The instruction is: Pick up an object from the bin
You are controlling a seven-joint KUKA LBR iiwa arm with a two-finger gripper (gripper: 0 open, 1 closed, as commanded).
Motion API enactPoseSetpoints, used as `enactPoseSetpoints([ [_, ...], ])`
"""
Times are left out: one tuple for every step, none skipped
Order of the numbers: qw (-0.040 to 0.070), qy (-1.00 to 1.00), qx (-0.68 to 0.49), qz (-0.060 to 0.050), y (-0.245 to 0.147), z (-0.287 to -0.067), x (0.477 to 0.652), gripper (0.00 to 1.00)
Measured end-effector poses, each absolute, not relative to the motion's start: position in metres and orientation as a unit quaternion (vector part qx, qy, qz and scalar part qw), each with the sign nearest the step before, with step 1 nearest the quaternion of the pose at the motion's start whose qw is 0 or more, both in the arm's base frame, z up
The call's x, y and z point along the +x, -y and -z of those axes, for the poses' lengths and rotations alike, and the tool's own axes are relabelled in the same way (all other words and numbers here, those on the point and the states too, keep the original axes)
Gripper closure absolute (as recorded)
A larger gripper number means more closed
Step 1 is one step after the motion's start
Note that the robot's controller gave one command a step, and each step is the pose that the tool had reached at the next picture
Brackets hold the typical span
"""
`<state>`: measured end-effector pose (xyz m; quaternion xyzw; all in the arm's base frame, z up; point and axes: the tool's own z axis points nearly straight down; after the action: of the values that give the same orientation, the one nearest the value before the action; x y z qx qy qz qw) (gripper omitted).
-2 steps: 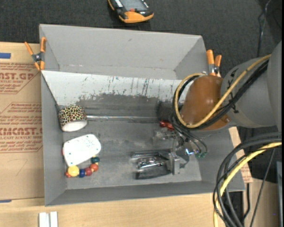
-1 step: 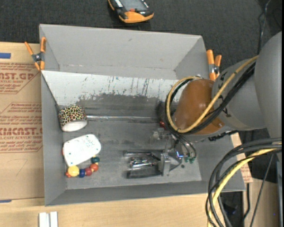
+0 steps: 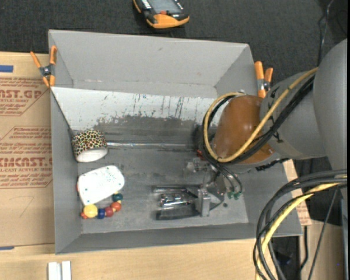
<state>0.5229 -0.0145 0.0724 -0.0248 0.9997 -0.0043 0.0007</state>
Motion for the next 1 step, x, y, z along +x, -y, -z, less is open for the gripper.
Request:
enactPoseSetpoints([
  [0.010, -0.996, 0.085, 0.004, -0.0229, -0.0724, 0.5016, 0.00],
])
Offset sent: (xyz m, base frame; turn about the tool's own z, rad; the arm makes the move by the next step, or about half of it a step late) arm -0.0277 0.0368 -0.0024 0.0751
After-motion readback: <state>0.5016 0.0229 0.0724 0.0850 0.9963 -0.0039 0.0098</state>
